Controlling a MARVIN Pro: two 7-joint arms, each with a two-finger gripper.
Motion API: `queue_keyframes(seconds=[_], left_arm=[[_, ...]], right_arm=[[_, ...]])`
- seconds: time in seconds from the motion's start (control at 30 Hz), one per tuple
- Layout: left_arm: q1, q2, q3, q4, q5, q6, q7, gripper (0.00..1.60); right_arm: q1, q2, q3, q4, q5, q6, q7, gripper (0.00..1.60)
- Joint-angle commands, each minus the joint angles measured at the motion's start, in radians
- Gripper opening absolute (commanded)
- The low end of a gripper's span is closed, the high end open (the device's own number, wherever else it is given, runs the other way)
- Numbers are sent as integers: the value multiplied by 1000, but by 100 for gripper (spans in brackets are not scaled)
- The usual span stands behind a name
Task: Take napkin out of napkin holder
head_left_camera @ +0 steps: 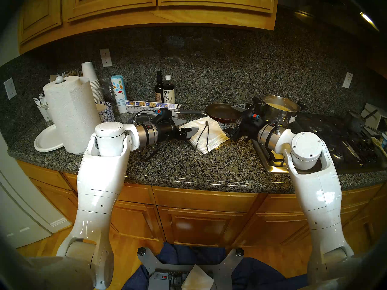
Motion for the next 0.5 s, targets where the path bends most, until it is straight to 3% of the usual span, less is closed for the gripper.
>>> queue_keyframes(seconds=[0.0, 0.1, 0.13, 0.2, 0.23, 0.37, 0.47], left_arm=[[-73, 17, 23, -6, 2, 15, -28, 160], [-83, 20, 33, -1, 4, 22, -32, 160], [-88, 21, 36, 1, 5, 26, -32, 160], [-99, 25, 46, 8, 7, 31, -36, 141], [-106, 27, 51, 14, 8, 38, -40, 142], [-128, 33, 75, 39, 13, 51, -50, 147], [-145, 41, 86, 58, 9, 62, -67, 149]], right_arm=[[66, 3, -16, 14, -6, -19, 7, 160], [83, 2, -22, 30, -11, -18, 9, 159], [87, 3, -24, 33, -12, -17, 9, 151], [96, 5, -26, 40, -16, -12, 12, 146], [100, 5, -27, 46, -17, -12, 12, 134], [112, 9, -30, 63, -20, -6, 20, 120], [120, 11, -32, 73, -23, -5, 26, 122]])
